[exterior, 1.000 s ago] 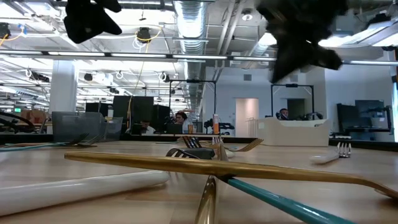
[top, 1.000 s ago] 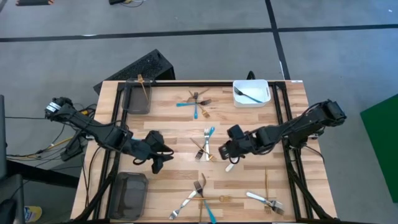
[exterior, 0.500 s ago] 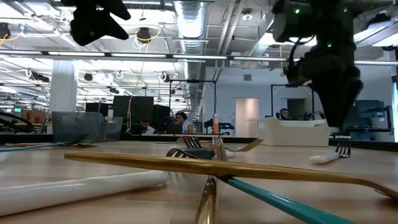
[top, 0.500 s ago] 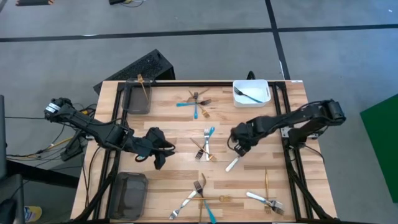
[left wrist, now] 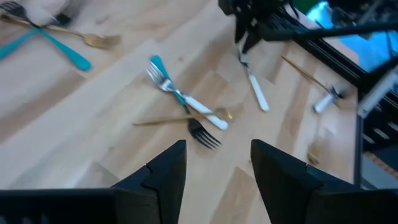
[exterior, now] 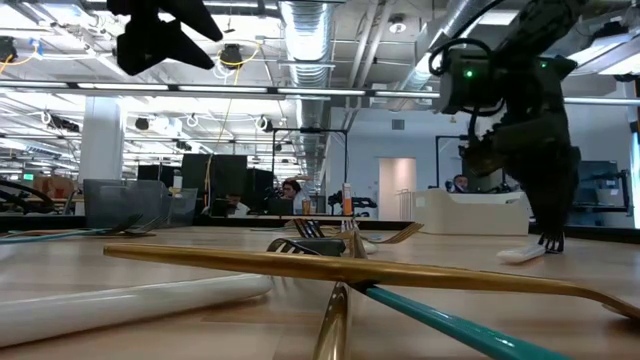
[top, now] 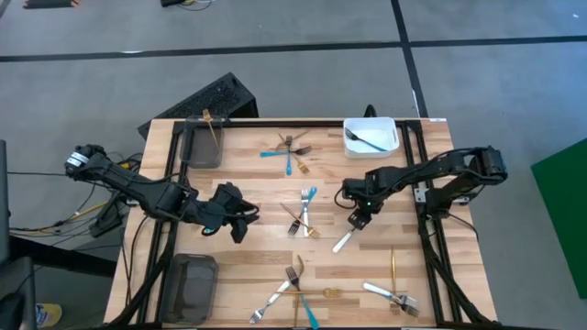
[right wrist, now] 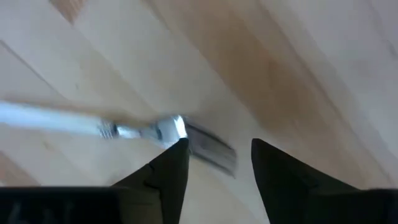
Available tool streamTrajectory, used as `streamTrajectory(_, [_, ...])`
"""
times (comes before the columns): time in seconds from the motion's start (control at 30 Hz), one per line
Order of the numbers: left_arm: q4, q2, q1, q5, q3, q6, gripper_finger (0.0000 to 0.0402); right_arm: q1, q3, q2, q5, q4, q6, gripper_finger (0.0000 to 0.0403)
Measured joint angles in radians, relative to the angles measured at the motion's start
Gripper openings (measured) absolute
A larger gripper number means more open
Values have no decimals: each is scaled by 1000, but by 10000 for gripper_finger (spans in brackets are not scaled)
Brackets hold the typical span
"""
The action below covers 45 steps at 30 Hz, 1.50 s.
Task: Sort silverware by color (type)
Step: Put the white fork into the bottom black bin
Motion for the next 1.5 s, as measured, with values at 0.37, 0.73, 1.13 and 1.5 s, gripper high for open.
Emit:
streamTrajectory(0.37, [4, 0, 94, -1, 0, 4, 167, 3, -14, -1, -131, 44, -20, 37])
streamTrajectory(0.73, [406, 87, 307, 312, 0, 350, 167, 37, 110, -121, -89, 42, -14, 8])
streamTrajectory(1.13, [783, 411, 429, 653, 27, 463, 167, 83, 337, -129, 205, 27, -26, 6])
streamTrajectory(1.5, [764, 544, 430, 729, 144, 478, 167, 91, 421, -129, 223, 15, -98, 6])
